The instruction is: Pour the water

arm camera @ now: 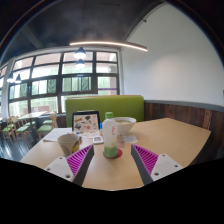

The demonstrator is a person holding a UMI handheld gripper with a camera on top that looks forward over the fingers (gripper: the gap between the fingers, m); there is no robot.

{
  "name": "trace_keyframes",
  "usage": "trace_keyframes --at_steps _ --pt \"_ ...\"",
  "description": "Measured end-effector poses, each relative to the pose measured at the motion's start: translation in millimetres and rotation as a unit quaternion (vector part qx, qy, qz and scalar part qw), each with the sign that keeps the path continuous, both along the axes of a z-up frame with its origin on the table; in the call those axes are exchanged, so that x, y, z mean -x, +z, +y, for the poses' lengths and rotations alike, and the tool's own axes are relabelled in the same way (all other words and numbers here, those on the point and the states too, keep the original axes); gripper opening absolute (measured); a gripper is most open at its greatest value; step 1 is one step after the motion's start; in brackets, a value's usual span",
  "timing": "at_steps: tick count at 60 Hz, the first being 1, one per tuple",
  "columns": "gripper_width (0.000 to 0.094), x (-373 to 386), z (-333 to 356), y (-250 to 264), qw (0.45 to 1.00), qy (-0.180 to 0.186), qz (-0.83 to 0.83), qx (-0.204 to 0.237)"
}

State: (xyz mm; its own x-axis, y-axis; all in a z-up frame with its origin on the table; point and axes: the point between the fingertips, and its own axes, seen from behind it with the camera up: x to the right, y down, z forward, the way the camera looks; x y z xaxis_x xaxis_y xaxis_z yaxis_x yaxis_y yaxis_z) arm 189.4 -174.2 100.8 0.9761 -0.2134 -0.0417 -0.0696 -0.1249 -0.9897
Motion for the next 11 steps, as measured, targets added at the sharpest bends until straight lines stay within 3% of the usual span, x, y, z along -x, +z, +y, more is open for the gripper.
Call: trace_keyframes --at_steps 11 --pt "0.0826 22 -74 10 1.0 0.015 -0.001 -0.005"
